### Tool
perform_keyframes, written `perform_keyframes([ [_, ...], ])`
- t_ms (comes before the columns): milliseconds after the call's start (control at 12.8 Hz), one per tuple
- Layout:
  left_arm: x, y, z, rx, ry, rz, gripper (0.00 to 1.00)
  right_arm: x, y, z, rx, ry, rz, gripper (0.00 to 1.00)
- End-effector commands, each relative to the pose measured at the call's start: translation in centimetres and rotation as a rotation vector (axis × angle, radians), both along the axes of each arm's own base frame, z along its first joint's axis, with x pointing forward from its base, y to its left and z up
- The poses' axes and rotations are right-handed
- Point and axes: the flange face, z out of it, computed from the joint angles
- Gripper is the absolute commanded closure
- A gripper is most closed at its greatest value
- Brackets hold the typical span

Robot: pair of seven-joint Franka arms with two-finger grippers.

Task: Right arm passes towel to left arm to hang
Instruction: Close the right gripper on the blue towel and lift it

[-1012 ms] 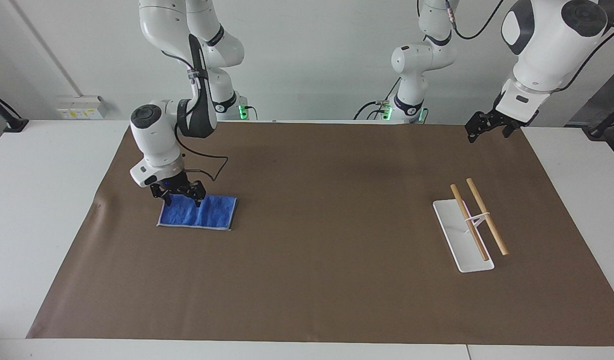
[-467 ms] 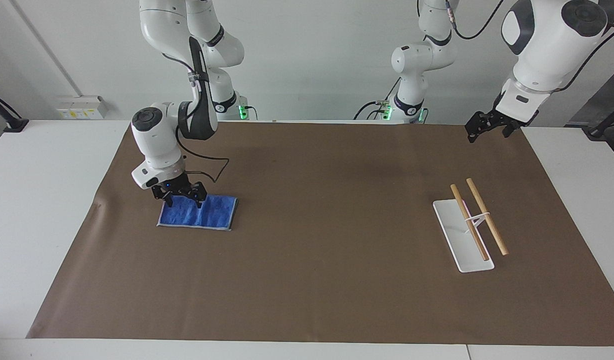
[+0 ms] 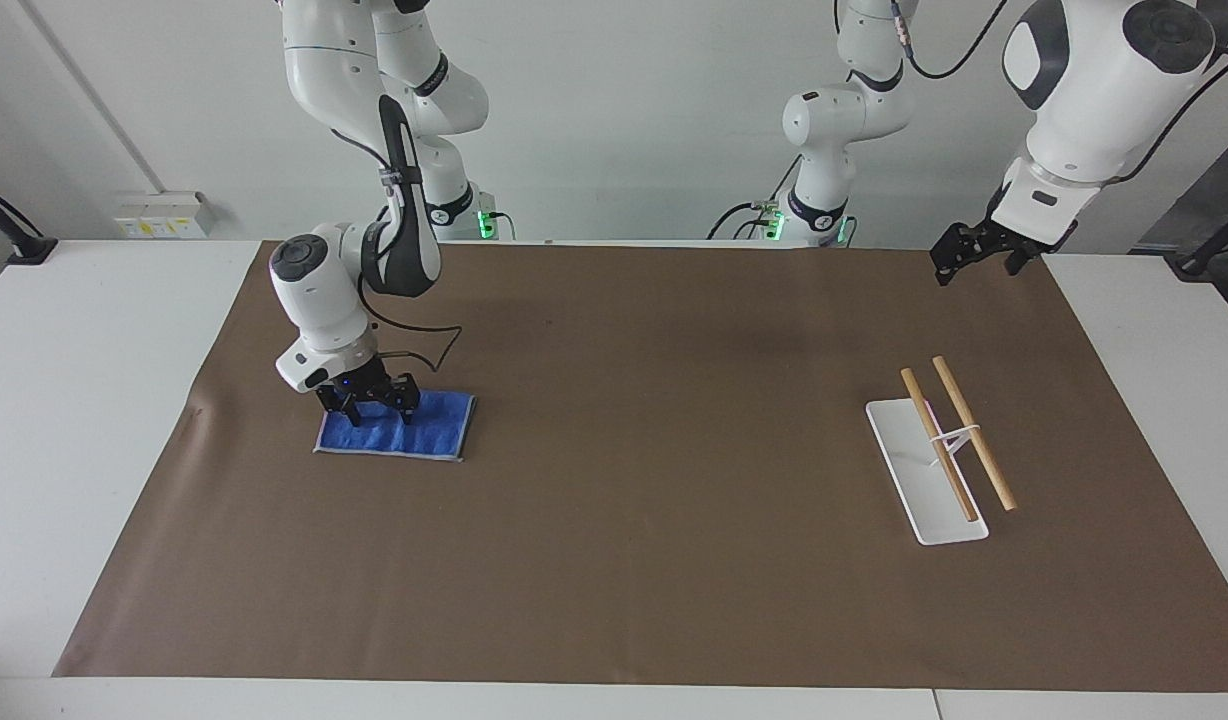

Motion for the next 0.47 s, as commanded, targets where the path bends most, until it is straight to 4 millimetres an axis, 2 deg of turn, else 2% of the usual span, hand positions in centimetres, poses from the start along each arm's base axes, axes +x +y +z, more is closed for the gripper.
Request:
perform_keyframes([
  [0,-0.8,0.3,0.0,-0.008,-0.015,0.008,0.0,-0.4,0.1,-0.1,0.013,-0.011,-0.006,1.0],
  [156,-0.8,0.3,0.0,-0.008,-0.015,0.008,0.0,-0.2,0.6,0.0,0.017,-0.009,-0.007,1.0],
  [389,-0.8,0.3,0.0,-0.008,-0.015,0.008,0.0,0.6,3.2,2.2,0.031,-0.01,-0.004,1.0],
])
